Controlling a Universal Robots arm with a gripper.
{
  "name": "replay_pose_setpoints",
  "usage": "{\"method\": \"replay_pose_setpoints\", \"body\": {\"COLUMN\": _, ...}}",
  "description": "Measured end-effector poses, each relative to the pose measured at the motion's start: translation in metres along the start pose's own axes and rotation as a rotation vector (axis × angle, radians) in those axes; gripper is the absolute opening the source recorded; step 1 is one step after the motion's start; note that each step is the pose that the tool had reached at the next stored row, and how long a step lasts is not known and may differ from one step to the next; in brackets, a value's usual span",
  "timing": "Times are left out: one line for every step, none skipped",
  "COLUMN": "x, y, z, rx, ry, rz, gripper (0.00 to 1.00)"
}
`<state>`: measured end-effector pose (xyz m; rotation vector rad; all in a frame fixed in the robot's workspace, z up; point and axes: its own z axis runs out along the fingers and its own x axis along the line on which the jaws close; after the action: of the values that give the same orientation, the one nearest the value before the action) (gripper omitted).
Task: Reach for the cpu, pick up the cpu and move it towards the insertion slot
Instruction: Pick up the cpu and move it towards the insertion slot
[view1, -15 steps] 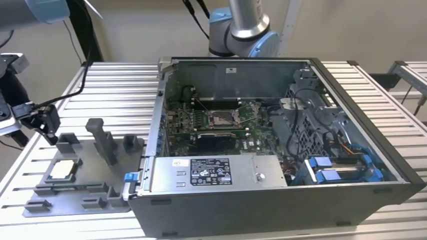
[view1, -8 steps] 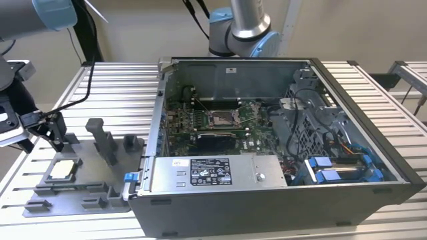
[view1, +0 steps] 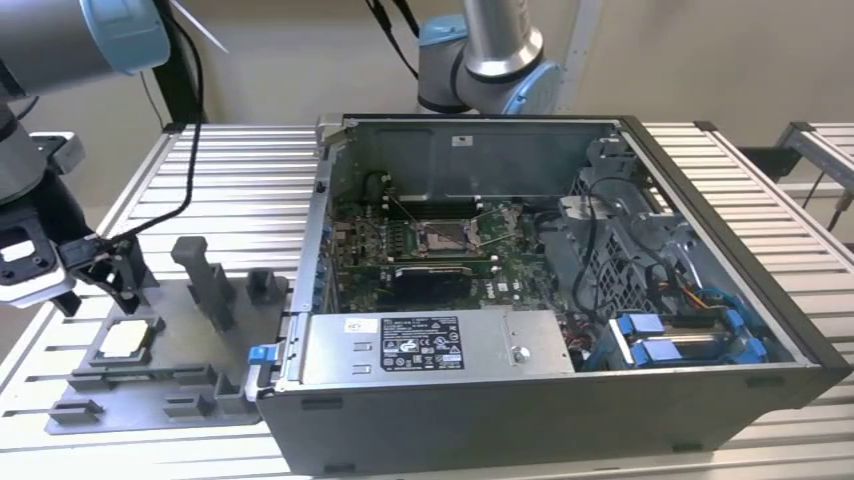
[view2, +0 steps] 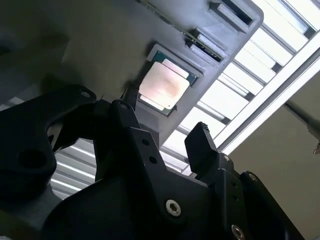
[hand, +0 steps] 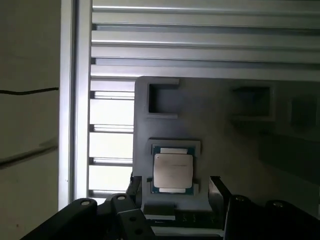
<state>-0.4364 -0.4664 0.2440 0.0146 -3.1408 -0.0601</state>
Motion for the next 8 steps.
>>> {"method": "replay_pose_setpoints", "body": {"x": -0.0013, "y": -0.0007, "z": 0.0008, "rx": 0.0001, "ry": 0.0001, "rz": 0.0, "gripper": 1.0}}
{"method": "replay_pose_setpoints", "body": {"x": -0.0021, "y": -0.0012, "z": 0.0015, "rx": 0.0001, "ry": 0.0002, "rz": 0.0, "gripper": 1.0}}
{"method": "replay_pose_setpoints", "body": {"x": -0.0027, "y": -0.0016, "z": 0.002, "rx": 0.0002, "ry": 0.0002, "rz": 0.0, "gripper": 1.0}}
{"method": "replay_pose_setpoints", "body": {"x": -0.0029, "y": -0.0017, "z": 0.0024, "rx": 0.0001, "ry": 0.0002, "rz": 0.0, "gripper": 1.0}}
{"method": "replay_pose_setpoints", "body": {"x": -0.0028, "y": -0.0018, "z": 0.0024, "rx": 0.0001, "ry": 0.0002, "rz": 0.0, "gripper": 1.0}}
{"method": "replay_pose_setpoints", "body": {"x": -0.0028, "y": -0.0018, "z": 0.0024, "rx": 0.0002, "ry": 0.0002, "rz": 0.0, "gripper": 1.0}}
{"method": "replay_pose_setpoints", "body": {"x": -0.0029, "y": -0.0018, "z": 0.0026, "rx": 0.0002, "ry": 0.0002, "rz": 0.0, "gripper": 1.0}}
{"method": "replay_pose_setpoints", "body": {"x": -0.0029, "y": -0.0019, "z": 0.0026, "rx": 0.0001, "ry": 0.0001, "rz": 0.0, "gripper": 1.0}}
